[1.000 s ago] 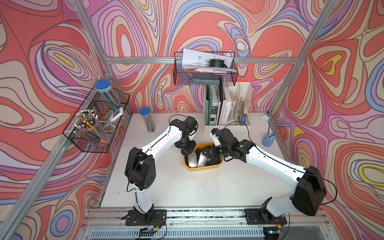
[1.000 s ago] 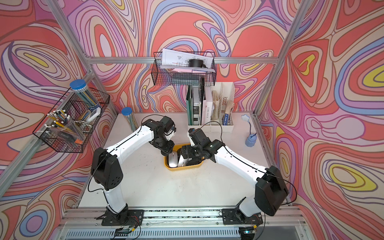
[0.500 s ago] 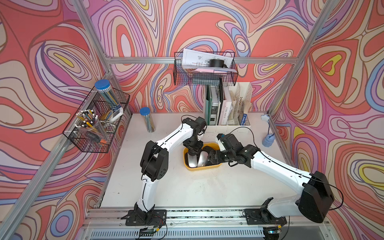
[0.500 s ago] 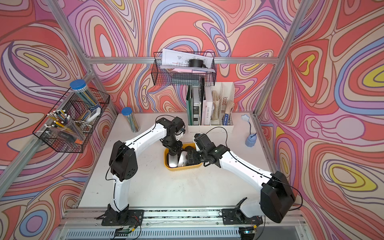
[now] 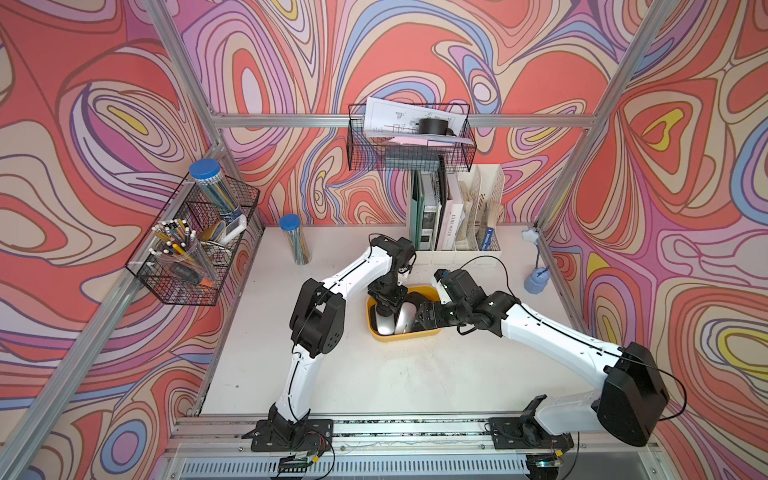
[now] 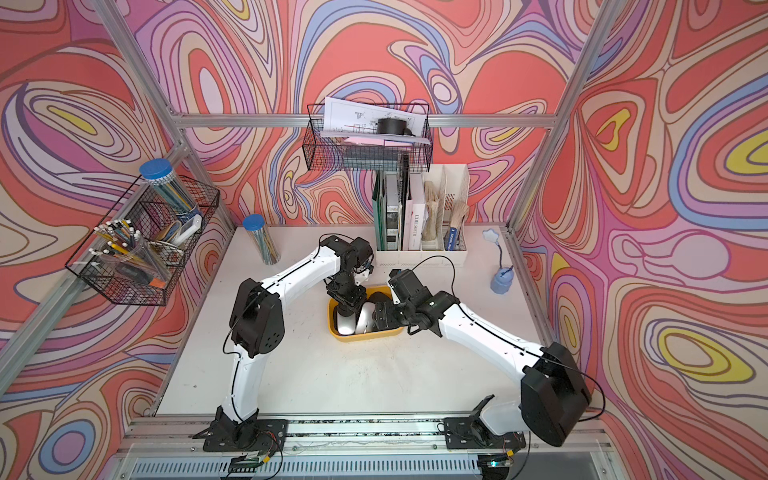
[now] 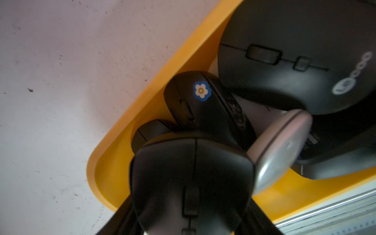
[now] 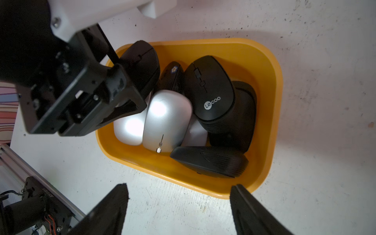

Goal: Put the mouse in the storage box
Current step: Place the mouse in the storage box.

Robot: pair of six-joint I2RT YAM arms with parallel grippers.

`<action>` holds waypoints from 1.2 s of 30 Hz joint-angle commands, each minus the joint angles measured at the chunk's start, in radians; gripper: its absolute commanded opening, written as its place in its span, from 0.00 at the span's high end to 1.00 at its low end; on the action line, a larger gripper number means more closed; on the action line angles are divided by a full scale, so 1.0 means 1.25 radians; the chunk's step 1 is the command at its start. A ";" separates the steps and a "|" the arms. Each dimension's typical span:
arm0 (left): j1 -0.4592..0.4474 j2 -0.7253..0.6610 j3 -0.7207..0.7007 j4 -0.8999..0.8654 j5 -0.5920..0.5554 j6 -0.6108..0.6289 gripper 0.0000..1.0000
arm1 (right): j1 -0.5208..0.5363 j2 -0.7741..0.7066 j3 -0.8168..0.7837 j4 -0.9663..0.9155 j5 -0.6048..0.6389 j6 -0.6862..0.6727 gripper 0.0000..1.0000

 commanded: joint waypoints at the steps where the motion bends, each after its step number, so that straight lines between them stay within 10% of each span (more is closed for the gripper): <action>1: -0.006 0.020 0.031 -0.057 -0.022 0.013 0.53 | 0.001 -0.015 -0.016 0.019 0.011 0.007 0.19; 36: -0.034 0.201 0.309 -0.201 -0.058 0.052 0.44 | 0.001 -0.053 -0.075 0.043 0.037 0.004 0.19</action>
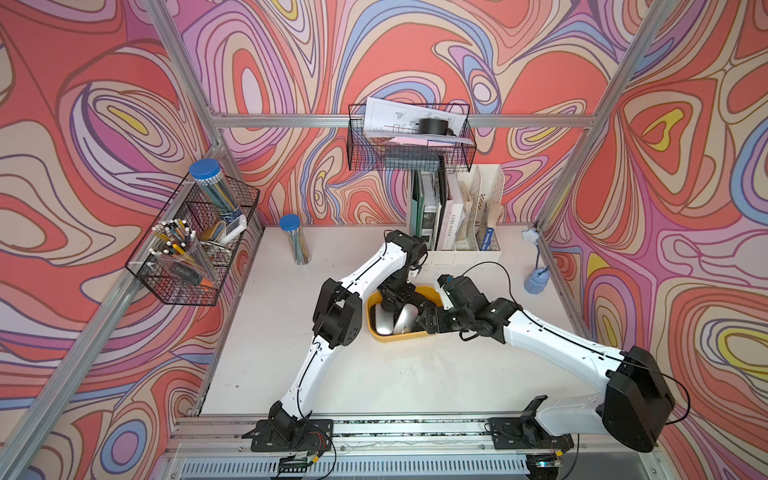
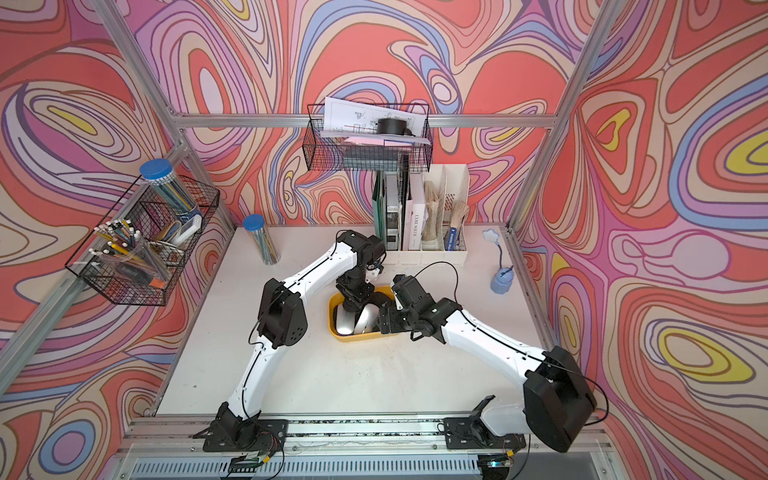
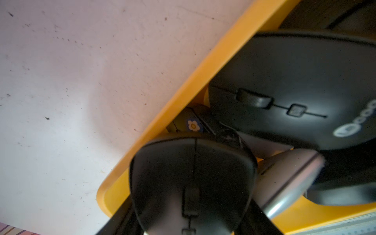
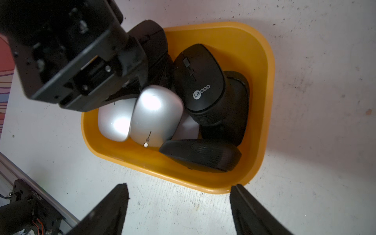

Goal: Put the mouse in the storage box
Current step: Place the mouse in the storage box.

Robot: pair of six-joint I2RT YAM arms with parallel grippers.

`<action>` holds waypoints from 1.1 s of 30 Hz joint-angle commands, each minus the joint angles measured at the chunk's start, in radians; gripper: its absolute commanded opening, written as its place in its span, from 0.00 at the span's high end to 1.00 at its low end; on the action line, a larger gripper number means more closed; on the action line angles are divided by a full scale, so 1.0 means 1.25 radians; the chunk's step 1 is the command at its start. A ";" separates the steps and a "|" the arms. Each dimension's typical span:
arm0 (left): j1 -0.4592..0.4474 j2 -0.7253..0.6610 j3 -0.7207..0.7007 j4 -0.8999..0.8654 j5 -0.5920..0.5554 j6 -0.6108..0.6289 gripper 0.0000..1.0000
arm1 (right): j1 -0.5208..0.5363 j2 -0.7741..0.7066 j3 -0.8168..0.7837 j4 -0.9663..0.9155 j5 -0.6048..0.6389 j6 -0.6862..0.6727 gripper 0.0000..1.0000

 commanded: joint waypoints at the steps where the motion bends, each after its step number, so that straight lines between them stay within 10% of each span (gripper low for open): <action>1: -0.006 0.020 0.016 -0.032 -0.006 0.014 0.43 | 0.001 -0.026 -0.013 0.006 0.020 -0.005 0.19; 33: -0.027 0.029 0.017 -0.014 -0.034 0.040 0.27 | 0.001 -0.021 -0.024 0.043 0.034 -0.002 0.15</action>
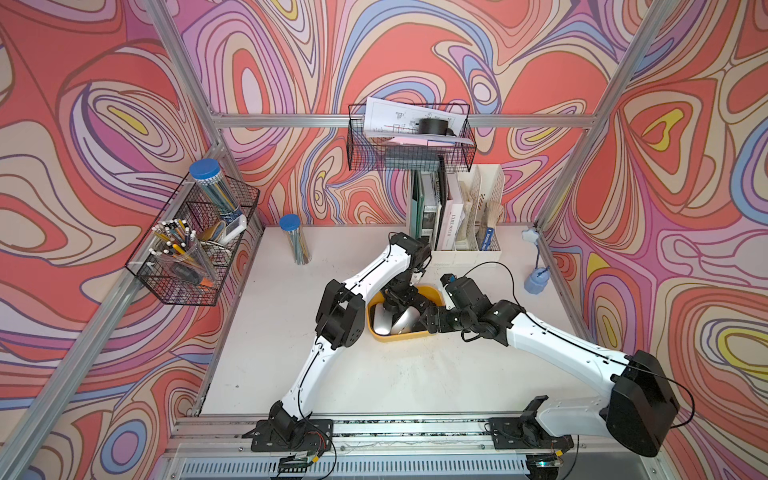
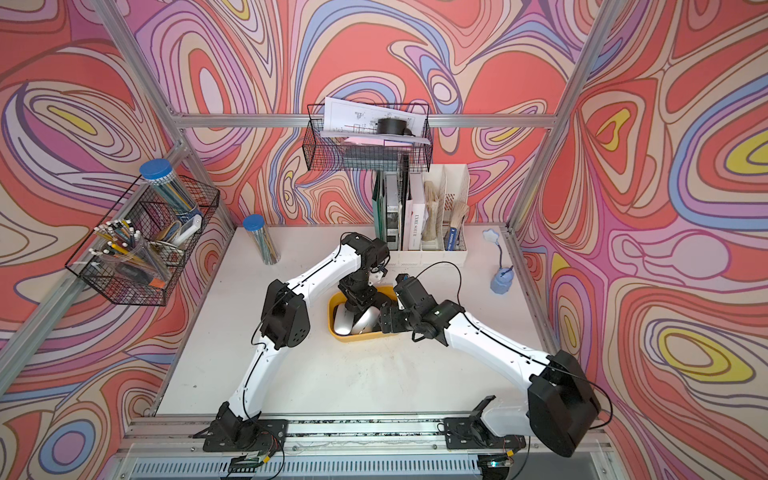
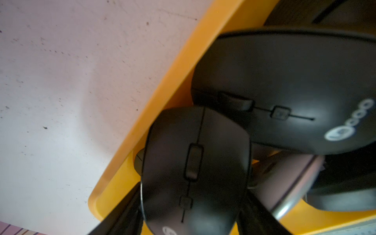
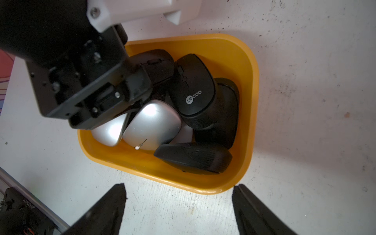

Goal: Put the mouse in the storage box
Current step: Place the mouse in the storage box.

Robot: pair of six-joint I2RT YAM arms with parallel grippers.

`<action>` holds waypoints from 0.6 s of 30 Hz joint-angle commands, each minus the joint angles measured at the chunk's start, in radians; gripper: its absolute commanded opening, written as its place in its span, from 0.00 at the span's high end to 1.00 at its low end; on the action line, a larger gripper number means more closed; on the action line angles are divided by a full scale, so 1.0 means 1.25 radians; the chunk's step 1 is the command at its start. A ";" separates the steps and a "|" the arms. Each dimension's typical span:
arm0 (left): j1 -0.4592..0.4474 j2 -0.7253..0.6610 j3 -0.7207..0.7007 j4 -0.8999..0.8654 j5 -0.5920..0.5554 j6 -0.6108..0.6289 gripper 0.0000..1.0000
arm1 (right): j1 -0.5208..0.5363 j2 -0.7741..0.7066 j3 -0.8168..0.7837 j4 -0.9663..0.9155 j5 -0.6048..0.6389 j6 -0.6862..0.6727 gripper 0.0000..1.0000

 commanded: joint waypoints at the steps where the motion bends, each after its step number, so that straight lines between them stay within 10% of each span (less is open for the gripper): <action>1: -0.009 0.017 0.014 -0.014 -0.023 0.013 0.25 | 0.001 0.002 -0.009 0.029 0.003 0.000 0.15; 18: -0.011 -0.147 -0.118 0.068 -0.014 0.019 0.02 | 0.001 0.017 0.024 0.016 0.038 -0.014 0.14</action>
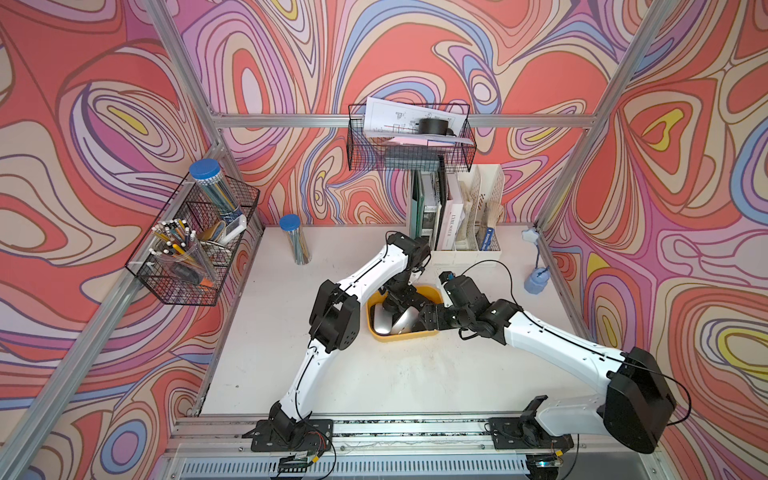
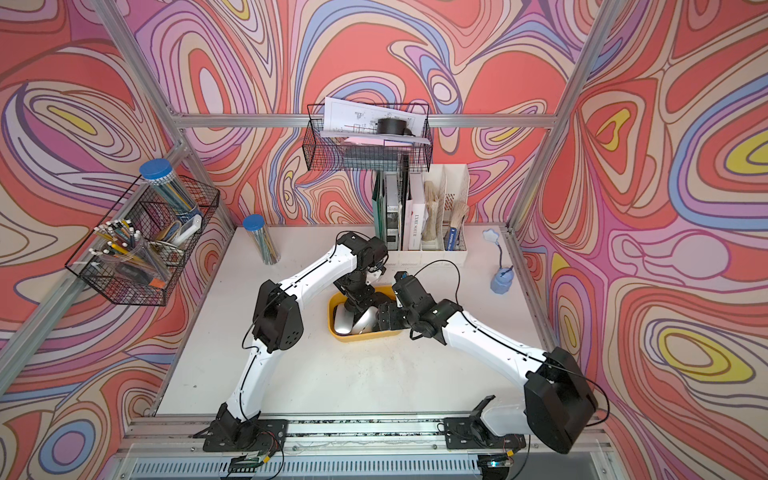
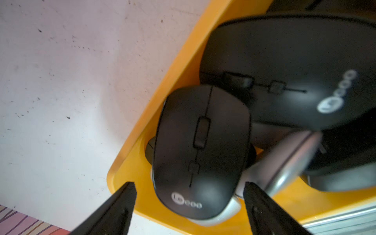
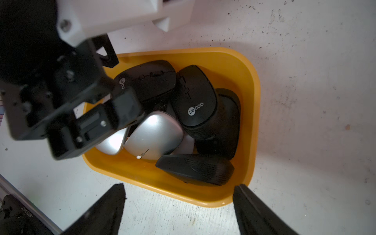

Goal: Put the mouse in the storage box
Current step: Place the mouse in the storage box, then reset both arms

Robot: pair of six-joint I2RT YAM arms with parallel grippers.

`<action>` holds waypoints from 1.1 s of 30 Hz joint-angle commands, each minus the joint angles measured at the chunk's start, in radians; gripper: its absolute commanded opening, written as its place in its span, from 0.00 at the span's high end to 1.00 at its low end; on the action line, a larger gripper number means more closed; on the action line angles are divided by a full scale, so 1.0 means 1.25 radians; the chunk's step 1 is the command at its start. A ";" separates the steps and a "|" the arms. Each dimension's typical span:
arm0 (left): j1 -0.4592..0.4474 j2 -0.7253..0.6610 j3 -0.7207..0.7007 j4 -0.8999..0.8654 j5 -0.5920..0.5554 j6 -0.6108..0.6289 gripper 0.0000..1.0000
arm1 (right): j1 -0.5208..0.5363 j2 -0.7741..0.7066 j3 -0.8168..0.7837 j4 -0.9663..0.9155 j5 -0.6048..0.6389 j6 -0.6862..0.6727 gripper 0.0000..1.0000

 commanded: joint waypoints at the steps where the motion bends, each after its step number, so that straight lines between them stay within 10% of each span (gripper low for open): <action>1: -0.007 -0.062 -0.040 0.029 0.013 0.012 0.02 | 0.001 0.000 0.015 -0.007 0.023 -0.004 0.14; 11: -0.007 -0.272 -0.186 0.149 -0.085 -0.022 0.02 | 0.000 -0.002 0.056 -0.051 0.080 -0.034 0.13; 21: 0.007 -0.712 -0.684 0.631 -0.366 -0.085 0.01 | -0.135 0.040 0.225 -0.152 0.323 -0.099 0.02; 28: 0.123 -0.890 -0.811 0.704 -0.200 -0.173 0.02 | -0.281 0.080 0.334 -0.207 0.501 -0.141 0.02; 33: 0.244 -0.988 -0.954 0.853 -0.071 -0.155 0.02 | -0.321 0.056 0.308 -0.140 0.417 -0.167 0.02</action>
